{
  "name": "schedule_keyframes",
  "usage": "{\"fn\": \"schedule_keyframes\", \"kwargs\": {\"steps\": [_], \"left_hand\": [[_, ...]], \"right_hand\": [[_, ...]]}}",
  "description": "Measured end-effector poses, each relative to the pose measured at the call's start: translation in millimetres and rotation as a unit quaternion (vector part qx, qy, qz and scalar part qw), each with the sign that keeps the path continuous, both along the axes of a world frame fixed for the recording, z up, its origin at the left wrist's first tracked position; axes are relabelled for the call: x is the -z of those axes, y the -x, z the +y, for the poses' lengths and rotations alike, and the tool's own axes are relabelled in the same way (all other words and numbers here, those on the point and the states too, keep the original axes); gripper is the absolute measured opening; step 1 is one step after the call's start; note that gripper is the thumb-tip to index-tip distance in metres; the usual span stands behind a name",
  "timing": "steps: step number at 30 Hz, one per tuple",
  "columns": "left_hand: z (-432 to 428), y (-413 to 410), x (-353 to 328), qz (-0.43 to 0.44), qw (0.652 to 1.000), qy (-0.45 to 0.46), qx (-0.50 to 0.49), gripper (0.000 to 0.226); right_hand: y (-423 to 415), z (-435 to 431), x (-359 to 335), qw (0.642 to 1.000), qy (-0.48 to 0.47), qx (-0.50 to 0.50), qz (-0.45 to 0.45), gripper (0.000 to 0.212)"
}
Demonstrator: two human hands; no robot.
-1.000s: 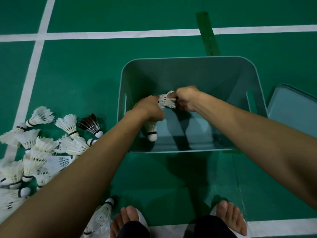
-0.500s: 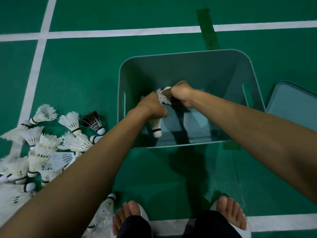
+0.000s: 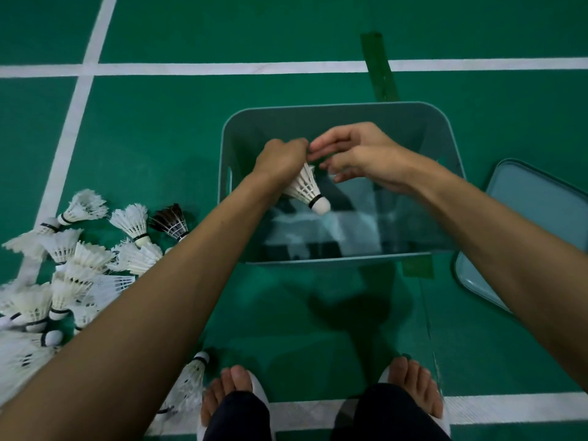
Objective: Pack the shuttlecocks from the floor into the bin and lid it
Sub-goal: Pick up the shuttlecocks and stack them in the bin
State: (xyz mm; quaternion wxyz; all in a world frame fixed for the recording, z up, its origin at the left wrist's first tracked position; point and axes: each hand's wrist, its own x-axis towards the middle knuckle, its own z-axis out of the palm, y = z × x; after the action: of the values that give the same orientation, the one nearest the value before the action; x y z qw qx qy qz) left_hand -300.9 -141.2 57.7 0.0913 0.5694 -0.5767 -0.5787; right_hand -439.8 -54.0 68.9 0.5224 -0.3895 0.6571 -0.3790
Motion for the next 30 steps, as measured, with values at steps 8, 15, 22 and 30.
{"fn": "schedule_keyframes", "kwargs": {"steps": [8,15,22,30], "left_hand": [[12,6,-1,0.018,0.999,-0.017,0.023,0.065],[10,-14,9,-0.178,0.962,0.159,0.133,0.019],[13,-25,15,-0.353,0.864,0.154,0.324,0.047],[7,-31,35,-0.343,0.821,0.156,0.428,0.057]], "right_hand": [[-2,5,-4,0.985,0.01,-0.131,0.114,0.026],[16,5,25,0.933,-0.141,0.106,0.314,0.028],[7,-11,58,0.93,-0.224,0.188,0.223,0.019],[-15,-21,73,0.975,-0.176,0.091,0.101,0.01]]}}
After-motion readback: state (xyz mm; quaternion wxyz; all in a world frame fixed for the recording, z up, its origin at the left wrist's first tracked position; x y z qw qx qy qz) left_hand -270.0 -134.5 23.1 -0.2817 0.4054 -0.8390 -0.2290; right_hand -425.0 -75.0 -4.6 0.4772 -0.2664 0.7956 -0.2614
